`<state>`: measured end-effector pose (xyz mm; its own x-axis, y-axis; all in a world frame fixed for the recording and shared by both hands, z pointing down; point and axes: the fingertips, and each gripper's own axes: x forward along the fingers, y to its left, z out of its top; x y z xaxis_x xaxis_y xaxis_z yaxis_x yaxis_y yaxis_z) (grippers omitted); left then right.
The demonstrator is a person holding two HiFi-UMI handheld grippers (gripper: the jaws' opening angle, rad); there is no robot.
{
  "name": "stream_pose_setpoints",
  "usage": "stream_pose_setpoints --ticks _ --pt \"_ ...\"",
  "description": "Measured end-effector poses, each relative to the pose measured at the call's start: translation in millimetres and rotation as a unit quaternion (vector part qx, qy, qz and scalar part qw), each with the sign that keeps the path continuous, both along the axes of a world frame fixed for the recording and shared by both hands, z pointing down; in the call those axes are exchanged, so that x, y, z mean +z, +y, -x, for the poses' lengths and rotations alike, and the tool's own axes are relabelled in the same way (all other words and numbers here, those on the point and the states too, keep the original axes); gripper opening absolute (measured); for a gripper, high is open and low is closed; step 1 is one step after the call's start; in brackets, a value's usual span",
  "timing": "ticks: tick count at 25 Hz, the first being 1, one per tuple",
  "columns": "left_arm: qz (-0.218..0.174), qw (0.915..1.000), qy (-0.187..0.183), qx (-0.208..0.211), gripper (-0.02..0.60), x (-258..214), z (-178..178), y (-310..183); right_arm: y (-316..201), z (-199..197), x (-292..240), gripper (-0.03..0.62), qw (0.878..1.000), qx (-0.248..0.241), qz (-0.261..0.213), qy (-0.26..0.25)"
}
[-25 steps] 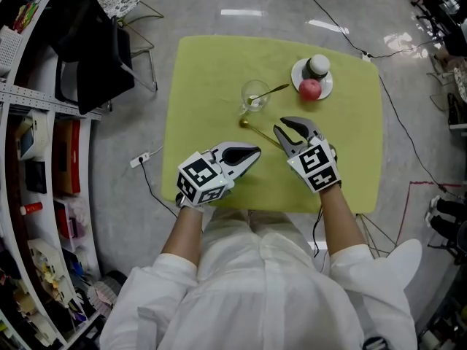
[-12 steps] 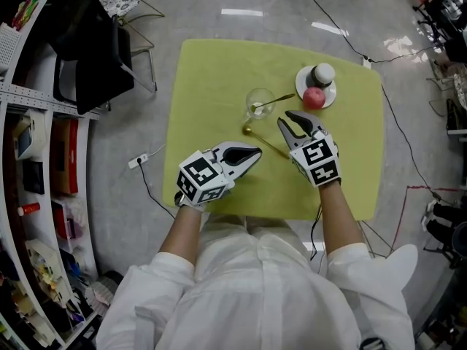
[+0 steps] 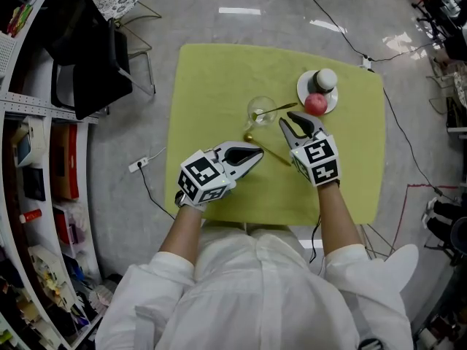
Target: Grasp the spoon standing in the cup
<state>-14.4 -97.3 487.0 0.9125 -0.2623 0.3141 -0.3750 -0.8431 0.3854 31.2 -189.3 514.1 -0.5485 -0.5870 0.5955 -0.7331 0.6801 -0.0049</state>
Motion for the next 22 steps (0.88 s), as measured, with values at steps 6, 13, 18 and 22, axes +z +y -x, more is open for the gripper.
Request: stream_pose_setpoints --ticks 6,13,18,22 --pt "0.003 0.9999 0.0 0.01 0.003 1.4 -0.9 -7.0 -7.3 2.1 3.8 0.084 1.0 0.011 0.01 -0.009" --pt "0.006 0.9998 0.0 0.017 0.003 2.4 -0.9 -9.1 -11.3 2.1 7.3 0.084 0.999 0.021 0.02 -0.018" --pt "0.008 0.9998 0.0 0.019 0.003 3.6 1.0 -12.0 -16.8 4.1 7.4 0.084 0.999 0.024 0.02 -0.026" --pt "0.01 0.9998 -0.001 0.02 0.003 4.8 -0.1 -14.5 -18.7 3.2 9.1 0.06 0.999 0.02 0.017 -0.02"
